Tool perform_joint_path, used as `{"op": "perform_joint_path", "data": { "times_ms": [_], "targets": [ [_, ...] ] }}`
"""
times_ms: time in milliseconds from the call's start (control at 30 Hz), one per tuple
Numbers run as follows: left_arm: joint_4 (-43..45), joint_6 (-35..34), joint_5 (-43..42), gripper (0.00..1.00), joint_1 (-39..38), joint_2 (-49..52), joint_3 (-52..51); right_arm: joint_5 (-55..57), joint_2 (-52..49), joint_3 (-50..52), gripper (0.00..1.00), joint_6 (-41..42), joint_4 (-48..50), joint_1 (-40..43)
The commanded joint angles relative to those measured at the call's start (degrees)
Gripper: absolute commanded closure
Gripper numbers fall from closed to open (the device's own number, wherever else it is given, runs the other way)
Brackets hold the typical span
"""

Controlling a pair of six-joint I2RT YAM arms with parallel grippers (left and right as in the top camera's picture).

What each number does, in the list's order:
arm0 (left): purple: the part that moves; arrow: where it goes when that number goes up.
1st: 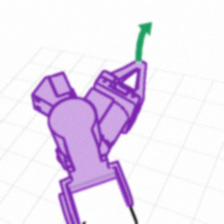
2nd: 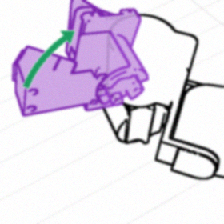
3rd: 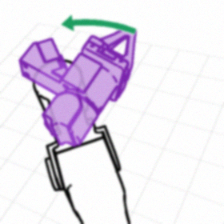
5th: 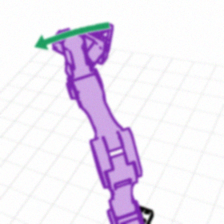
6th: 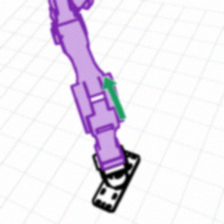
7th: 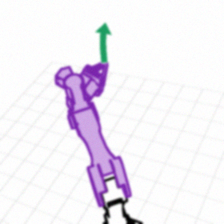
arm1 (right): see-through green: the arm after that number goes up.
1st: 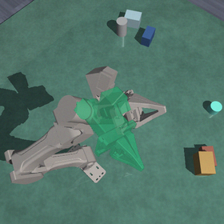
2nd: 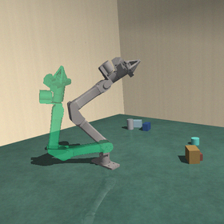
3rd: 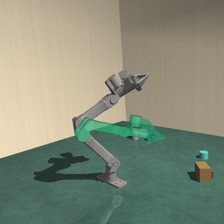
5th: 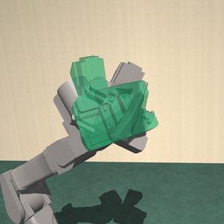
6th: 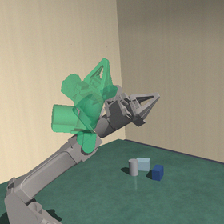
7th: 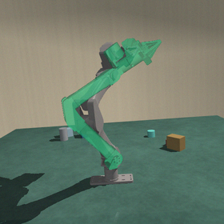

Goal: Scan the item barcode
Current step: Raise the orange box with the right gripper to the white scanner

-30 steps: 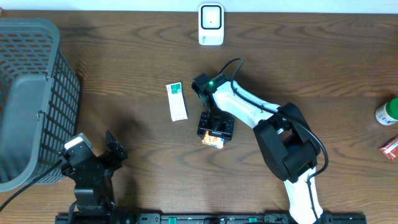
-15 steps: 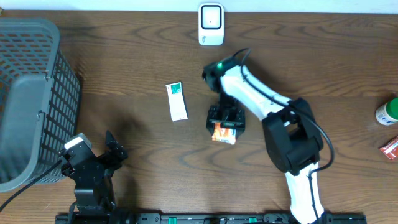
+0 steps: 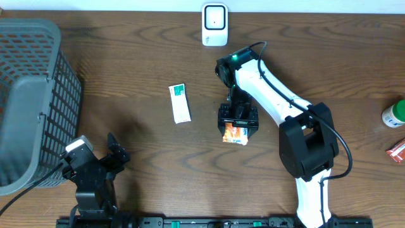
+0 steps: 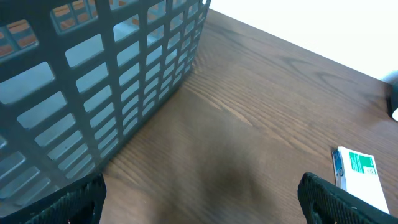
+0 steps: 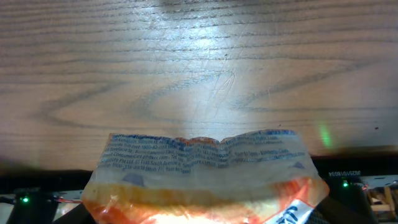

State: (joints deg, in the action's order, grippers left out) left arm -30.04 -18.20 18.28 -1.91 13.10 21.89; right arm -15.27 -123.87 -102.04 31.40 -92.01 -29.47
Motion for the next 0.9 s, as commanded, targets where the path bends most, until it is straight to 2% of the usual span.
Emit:
{"op": "perform_joint_path", "data": {
  "times_ms": [0, 300, 600, 867],
  "targets": [
    [0.04, -0.13, 0.17, 0.01, 0.24, -0.13, -0.07, -0.22, 0.9, -0.72, 0.34, -2.93, 1.97, 0.81],
    [0.04, -0.13, 0.17, 0.01, 0.24, -0.13, -0.07, 3.48, 0.9, -1.51, 0.35, -6.47, 21.88, 3.19],
    [0.04, -0.13, 0.17, 0.01, 0.24, -0.13, -0.07, 17.75, 0.9, -5.18, 0.3, -10.16, 40.06, 4.52],
    [0.04, -0.13, 0.17, 0.01, 0.24, -0.13, -0.07, 26.38, 0.52, -5.18, 0.38, -10.95, 59.6, 4.52]
  ]
}}
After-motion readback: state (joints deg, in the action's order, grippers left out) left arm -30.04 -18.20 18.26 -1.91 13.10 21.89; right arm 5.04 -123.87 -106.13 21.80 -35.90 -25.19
